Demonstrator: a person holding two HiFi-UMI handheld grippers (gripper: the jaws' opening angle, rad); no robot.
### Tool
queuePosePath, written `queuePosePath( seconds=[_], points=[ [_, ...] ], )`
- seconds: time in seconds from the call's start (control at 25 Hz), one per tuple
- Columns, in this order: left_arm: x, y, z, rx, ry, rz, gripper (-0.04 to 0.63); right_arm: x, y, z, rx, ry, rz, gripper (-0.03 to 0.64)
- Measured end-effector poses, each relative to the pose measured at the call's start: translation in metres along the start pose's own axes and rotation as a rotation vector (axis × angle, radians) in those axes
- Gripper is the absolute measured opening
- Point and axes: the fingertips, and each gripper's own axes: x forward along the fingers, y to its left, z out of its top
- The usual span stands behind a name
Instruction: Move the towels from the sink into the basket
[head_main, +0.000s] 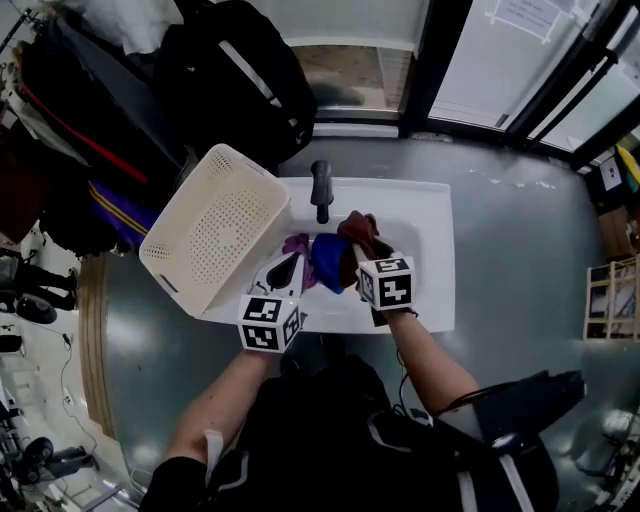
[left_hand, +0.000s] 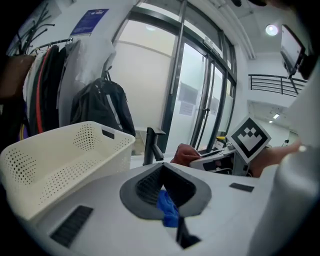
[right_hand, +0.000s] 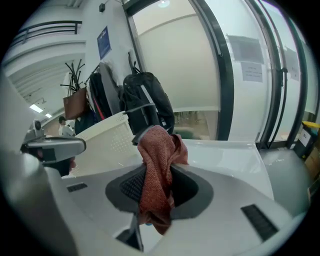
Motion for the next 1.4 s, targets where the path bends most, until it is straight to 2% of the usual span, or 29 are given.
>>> queuePosePath(
  seconds=[0.44, 0.6, 0.84, 1.12, 1.4],
  points=[
    [-0.058, 0.021, 0.045, -0.032, -0.15, 0.11, 0.003, -0.035, 0.089, 0.079, -0.12, -0.149, 0.218, 0.117],
    [-0.087, 0.046, 0.052, -0.078, -0.193, 0.2, 0.003, -0.036, 0.129, 0.098, -0.185, -0.175, 0.315, 0.117],
    [-0.136, 0.084, 0.065, -0.079, -0.255, 0.345, 0.003, -0.027, 0.19, 0.115, -0.276, -0.174, 0.451, 0.117],
    [-0.196, 0.141, 0.051, -0.149, -0.302, 0.488, 0.003, -0.012, 0.278, 0.125, -0.403, -0.158, 0.612, 0.117],
    [-0.239, 0.19, 0.043, -0.182, -0.334, 0.564, 0.003, 0.012, 0.344, 0.126, -0.488, -0.112, 0.662, 0.117]
  ],
)
